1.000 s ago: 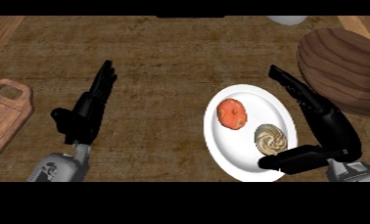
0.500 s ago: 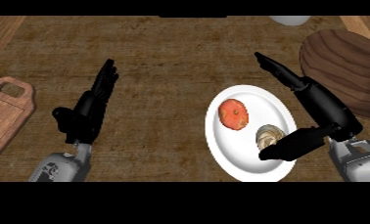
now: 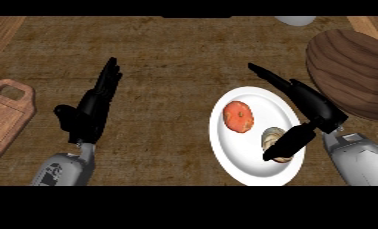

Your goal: Pick the squash from the plate and place it in the bowl

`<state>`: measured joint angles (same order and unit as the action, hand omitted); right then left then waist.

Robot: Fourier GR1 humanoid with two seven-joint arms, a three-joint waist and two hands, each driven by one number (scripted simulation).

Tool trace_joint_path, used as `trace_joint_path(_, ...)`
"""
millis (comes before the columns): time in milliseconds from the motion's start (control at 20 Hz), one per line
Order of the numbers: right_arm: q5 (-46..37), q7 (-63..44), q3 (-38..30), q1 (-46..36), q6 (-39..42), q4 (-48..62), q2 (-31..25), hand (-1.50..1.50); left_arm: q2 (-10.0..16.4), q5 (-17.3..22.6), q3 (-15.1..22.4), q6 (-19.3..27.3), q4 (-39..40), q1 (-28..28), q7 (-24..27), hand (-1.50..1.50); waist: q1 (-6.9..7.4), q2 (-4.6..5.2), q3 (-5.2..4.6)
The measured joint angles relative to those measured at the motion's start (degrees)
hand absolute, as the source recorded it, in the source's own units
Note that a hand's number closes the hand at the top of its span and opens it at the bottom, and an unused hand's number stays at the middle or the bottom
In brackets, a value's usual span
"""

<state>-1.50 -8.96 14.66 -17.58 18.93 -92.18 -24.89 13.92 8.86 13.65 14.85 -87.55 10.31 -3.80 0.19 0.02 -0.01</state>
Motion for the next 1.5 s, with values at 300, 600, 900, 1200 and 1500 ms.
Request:
trace_joint_path(300, -1.97, 3.95, -2.42, 3.67, 3.76, 0.50, 2.22, -1.50, -2.38, -2.49, -1.16, -1.56, 0.91, -1.49, 1.49, 0.00, -0.14, -0.03, 0.01)
trace_joint_path(600, 0.27, 5.99, -5.84, 4.87, 7.62, 0.88, 4.46, -1.50, -2.70, -3.49, -3.50, -3.76, 1.23, -1.89, 1.69, 0.00, -0.18, -0.04, 0.01)
trace_joint_path(900, 0.37, 6.10, -7.24, 7.11, 9.34, 0.24, 7.51, -1.50, -4.01, -4.56, -5.48, -5.39, 1.90, -0.67, 1.33, 0.00, -0.23, -0.05, 0.00)
trace_joint_path(1200, 0.07, 4.98, -8.71, 5.85, 11.45, 3.62, 10.33, -1.50, -5.06, -5.85, -6.65, -7.10, 0.58, -1.83, 0.60, 0.00, -0.13, -0.04, 0.00)
trace_joint_path(1500, -3.62, 9.31, -8.95, 6.74, 11.31, 8.34, 12.65, -1.50, -7.18, -8.41, -6.50, -6.91, -0.29, -2.37, 0.11, 0.00, -0.10, -0.04, 0.00)
